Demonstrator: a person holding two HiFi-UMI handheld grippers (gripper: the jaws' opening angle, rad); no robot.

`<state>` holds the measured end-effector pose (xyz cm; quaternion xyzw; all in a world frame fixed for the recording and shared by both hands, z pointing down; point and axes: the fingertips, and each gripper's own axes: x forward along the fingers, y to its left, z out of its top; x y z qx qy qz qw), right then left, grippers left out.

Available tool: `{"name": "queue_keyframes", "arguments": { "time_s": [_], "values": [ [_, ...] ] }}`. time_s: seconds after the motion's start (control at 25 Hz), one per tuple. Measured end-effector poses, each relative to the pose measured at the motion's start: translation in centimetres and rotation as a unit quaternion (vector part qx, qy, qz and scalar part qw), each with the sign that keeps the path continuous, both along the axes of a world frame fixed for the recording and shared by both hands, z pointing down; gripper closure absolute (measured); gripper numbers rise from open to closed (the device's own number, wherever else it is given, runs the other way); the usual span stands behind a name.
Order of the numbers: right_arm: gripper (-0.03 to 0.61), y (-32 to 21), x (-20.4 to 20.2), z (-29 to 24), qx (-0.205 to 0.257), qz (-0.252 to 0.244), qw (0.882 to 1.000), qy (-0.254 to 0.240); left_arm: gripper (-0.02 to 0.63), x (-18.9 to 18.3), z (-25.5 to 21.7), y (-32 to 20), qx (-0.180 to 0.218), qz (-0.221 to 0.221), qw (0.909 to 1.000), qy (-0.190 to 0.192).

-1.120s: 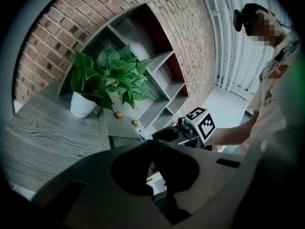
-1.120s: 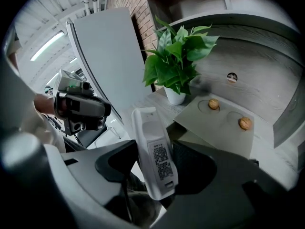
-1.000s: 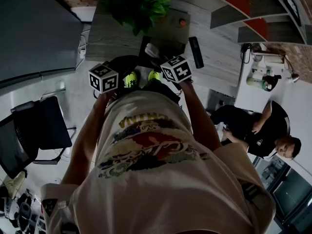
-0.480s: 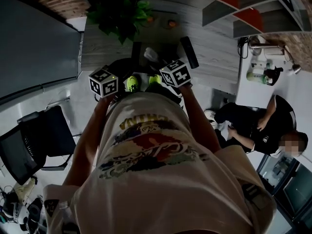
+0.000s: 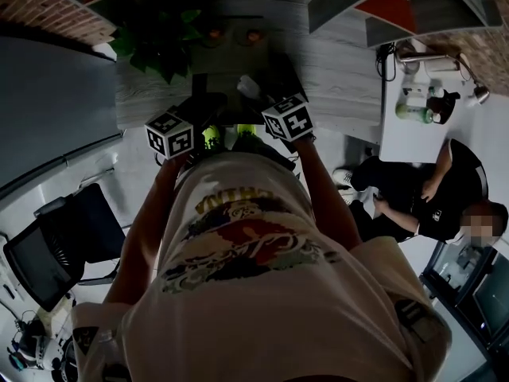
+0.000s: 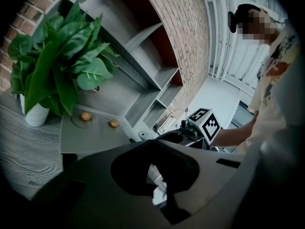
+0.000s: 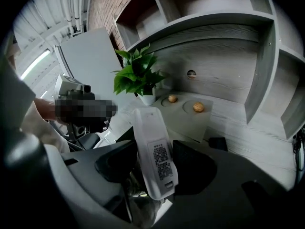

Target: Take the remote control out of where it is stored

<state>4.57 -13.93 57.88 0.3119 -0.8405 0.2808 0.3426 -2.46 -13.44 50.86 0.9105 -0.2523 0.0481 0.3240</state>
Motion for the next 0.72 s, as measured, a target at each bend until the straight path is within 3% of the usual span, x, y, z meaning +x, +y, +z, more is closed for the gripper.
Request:
{"name": "queue_keyframes", "arguments": {
  "time_s": [0.36,0.72],
  "values": [
    [0.333,-0.8,5.7,1.4,-0.018,0.042,0.999,0.006,0.609,4.6,2.0,-0.6,-0.026,0.025,0.9992,-0.014],
    [0.333,-1.2,8.5,4.6,-0.053,0.054,0.997,-0.001,0.609,7.5,2.8,-1.5,-0.041,0.021,0.9986,-0.025]
  ]
}}
